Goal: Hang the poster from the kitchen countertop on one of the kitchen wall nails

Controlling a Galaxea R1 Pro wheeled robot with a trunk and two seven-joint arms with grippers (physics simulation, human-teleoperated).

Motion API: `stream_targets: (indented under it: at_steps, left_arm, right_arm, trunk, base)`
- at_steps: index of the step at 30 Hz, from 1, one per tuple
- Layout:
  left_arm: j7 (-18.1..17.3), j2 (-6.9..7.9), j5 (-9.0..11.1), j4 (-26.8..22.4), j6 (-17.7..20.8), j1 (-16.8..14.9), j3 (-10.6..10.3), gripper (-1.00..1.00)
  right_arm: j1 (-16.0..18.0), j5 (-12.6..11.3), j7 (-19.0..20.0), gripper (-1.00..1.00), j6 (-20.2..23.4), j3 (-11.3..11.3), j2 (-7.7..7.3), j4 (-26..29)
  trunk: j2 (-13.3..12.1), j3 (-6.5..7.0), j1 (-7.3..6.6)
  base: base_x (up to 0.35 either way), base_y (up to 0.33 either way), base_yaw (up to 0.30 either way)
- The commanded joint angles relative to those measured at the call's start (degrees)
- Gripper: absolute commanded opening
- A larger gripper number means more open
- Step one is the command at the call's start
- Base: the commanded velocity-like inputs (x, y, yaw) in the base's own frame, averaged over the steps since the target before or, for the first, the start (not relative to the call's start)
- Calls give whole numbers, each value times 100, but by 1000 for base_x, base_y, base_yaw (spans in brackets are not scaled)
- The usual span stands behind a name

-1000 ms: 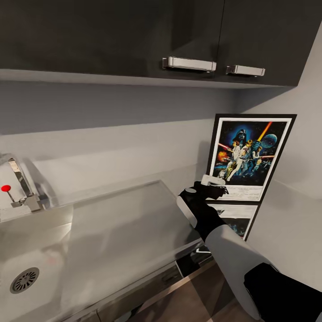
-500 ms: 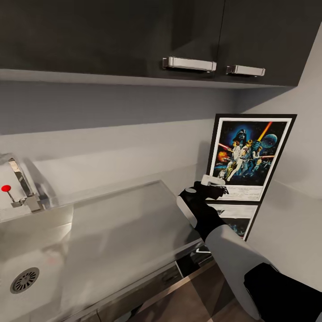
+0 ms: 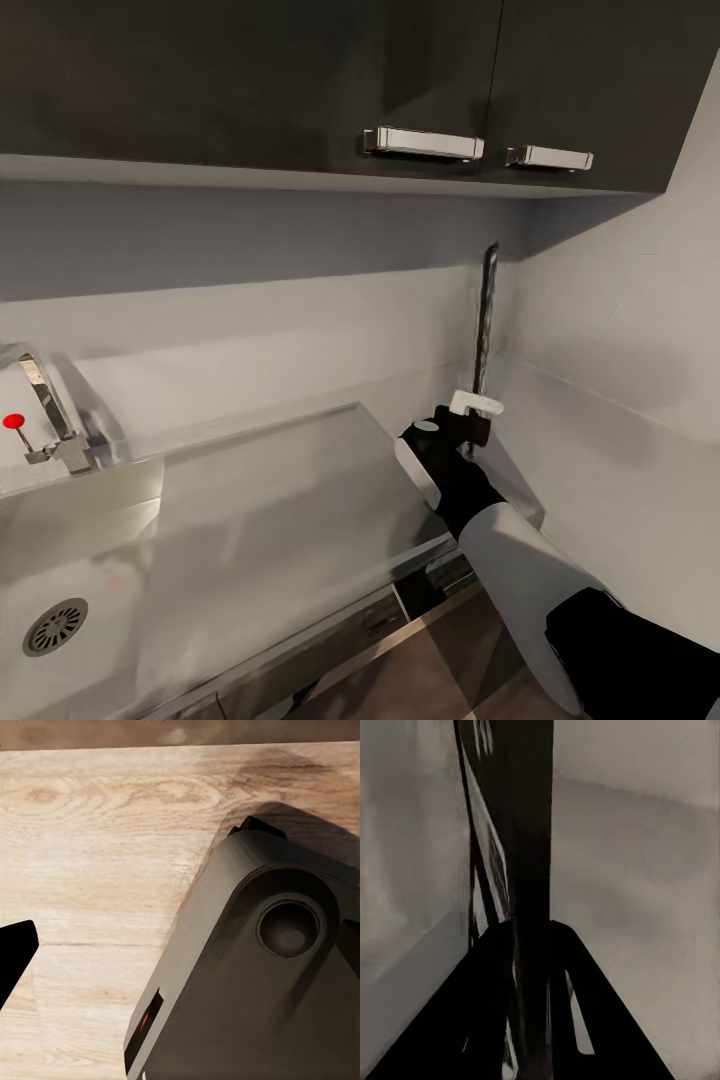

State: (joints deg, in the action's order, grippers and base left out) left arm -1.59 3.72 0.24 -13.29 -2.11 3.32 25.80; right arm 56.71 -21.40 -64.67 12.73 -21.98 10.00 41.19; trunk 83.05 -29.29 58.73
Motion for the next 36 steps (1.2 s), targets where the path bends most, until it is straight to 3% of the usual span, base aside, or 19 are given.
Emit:
stream_targets:
  at_steps: [1,36]
  left_arm:
    - [-17,-2,2,-7,-8,2,22,100]
    - [-17,5,2,-7,-17,2,22,100]
  right_arm:
    - [6,-31,-36,-100,36,-17,0,2]
    - [11,-30,-73,-100,62,-8,0,242]
  trunk:
    - [3,-5,0]
    - [3,-5,0]
  base:
    - [0,0,0]
    - [-13,0,0]
